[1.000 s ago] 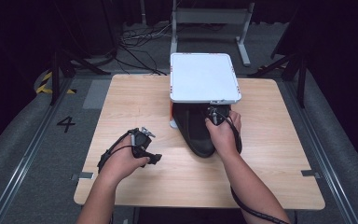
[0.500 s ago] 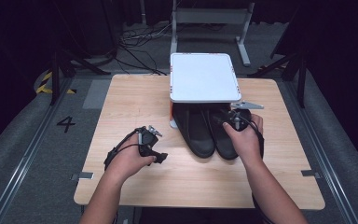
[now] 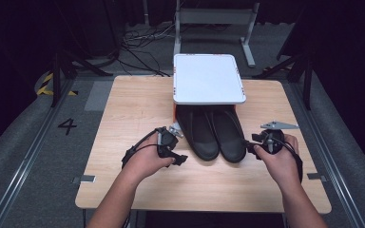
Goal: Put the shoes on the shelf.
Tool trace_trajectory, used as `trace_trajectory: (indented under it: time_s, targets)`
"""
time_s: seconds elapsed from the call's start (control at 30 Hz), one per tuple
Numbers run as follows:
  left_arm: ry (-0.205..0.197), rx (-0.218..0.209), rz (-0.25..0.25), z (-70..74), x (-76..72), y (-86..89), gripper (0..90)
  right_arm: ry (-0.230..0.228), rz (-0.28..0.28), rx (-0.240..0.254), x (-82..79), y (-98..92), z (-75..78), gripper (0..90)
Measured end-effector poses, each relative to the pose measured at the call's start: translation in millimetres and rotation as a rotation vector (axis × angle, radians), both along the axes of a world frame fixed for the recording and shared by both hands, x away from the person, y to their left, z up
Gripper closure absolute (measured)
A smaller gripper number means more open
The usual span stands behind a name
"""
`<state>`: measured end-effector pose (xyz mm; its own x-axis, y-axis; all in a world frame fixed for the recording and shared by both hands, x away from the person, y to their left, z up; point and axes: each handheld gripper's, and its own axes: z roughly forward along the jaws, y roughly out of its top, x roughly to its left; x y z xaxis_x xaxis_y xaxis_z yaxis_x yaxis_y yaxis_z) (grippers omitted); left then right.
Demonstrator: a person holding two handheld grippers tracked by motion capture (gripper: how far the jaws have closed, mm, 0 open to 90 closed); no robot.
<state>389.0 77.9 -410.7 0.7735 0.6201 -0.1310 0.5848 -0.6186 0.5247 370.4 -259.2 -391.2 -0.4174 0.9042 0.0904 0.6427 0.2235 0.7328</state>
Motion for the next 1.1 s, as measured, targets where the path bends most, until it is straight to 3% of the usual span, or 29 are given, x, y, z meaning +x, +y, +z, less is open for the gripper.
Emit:
trace_trajectory:
  time_s: [0.07, 0.13, 0.17, 0.23, 0.37, 0.57, 0.67, 0.77, 0.93, 1.0, 1.1]
  targets:
    - [0.011, 0.000, -0.011, -1.9, -0.5, -4.5, 34.8, 0.059, -0.019, -0.038, -2.6, -9.6, -4.9, 52.2]
    - [0.021, 0.007, -0.022, -3.8, 0.0, -7.8, 35.1, 0.097, -0.039, -0.094, -1.0, -15.7, -12.1, 56.7]
    - [0.021, 0.007, -0.022, -3.8, 0.0, -7.8, 35.1, 0.097, -0.039, -0.094, -1.0, -15.7, -12.1, 56.7]
    - [0.023, 0.013, -0.027, -6.6, 0.7, -10.1, 35.0, 0.159, -0.059, -0.176, 4.6, -20.0, -28.2, 64.7]
    - [0.022, 0.012, -0.024, -8.5, 2.0, -9.5, 34.8, 0.210, -0.035, -0.212, 8.9, -13.6, -42.3, 68.4]
    - [0.024, 0.021, -0.011, -11.3, 1.5, -6.8, 34.3, 0.214, 0.033, -0.218, 7.6, 5.2, -45.1, 71.2]
    - [0.029, 0.026, -0.005, -12.9, -1.2, -4.8, 33.7, 0.236, 0.094, -0.169, 6.0, 20.6, -46.8, 69.2]
    - [0.030, 0.031, 0.001, -13.5, -2.9, -1.4, 33.6, 0.246, 0.125, -0.181, 7.2, 33.0, -51.6, 66.5]
    - [0.034, 0.038, 0.012, -14.4, -5.0, 1.0, 33.7, 0.252, 0.122, -0.180, 8.2, 32.1, -49.4, 62.8]
    - [0.038, 0.041, 0.007, -15.3, -5.8, -1.3, 34.4, 0.292, 0.132, -0.197, 4.6, 30.4, -42.3, 58.1]
    - [0.053, 0.049, -0.007, -16.1, -7.7, -7.4, 37.4, 0.281, 0.155, -0.182, -2.0, 33.3, -33.0, 59.4]
